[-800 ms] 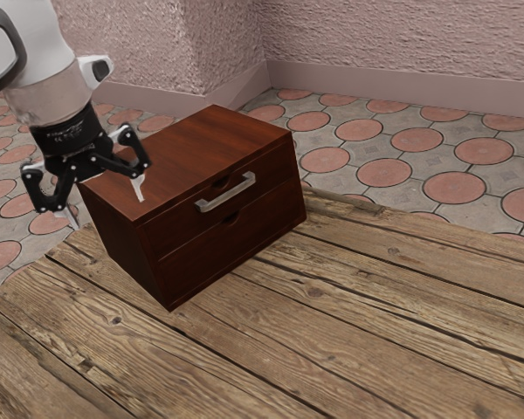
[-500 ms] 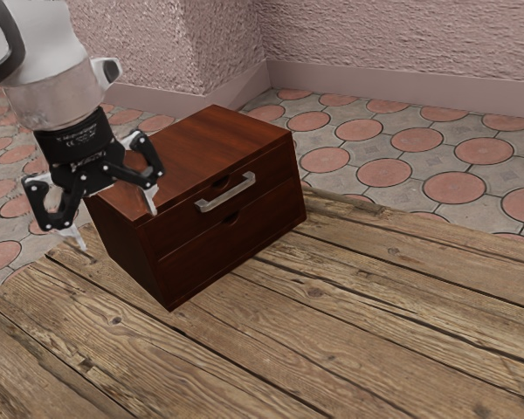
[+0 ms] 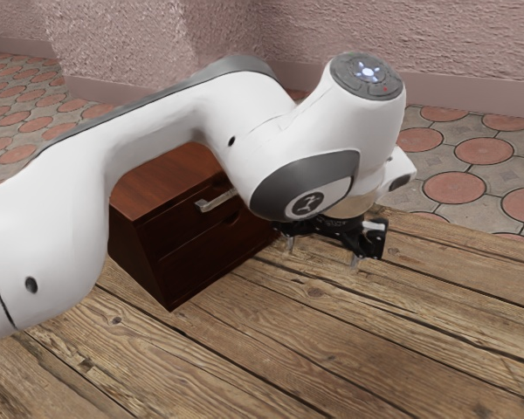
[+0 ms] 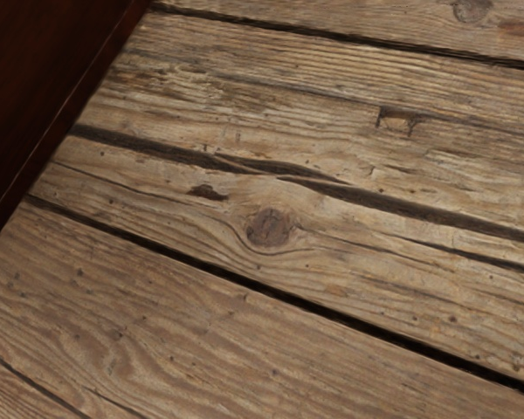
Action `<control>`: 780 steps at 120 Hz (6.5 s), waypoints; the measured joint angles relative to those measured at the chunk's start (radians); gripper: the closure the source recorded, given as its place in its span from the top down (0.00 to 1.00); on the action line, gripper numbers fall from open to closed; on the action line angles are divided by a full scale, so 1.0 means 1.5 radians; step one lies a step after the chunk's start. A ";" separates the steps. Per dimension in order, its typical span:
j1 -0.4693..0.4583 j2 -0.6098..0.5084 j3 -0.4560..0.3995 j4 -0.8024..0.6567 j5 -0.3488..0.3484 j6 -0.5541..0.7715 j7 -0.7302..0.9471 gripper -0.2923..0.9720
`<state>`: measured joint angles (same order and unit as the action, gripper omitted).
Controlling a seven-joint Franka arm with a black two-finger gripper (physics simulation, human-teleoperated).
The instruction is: Pull the drawer handle with one arm to open the drawer
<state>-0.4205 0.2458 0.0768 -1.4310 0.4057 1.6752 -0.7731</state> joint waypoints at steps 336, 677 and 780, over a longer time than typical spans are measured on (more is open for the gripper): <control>0.196 0.083 0.009 0.071 0.091 0.023 0.567 0.44; 0.034 -0.087 0.014 -0.190 0.110 0.185 0.348 0.45; 0.008 -0.154 0.035 -0.053 -0.016 0.070 0.230 0.59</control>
<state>-0.4082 0.0151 0.1289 -1.5101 0.3810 1.7804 -0.4284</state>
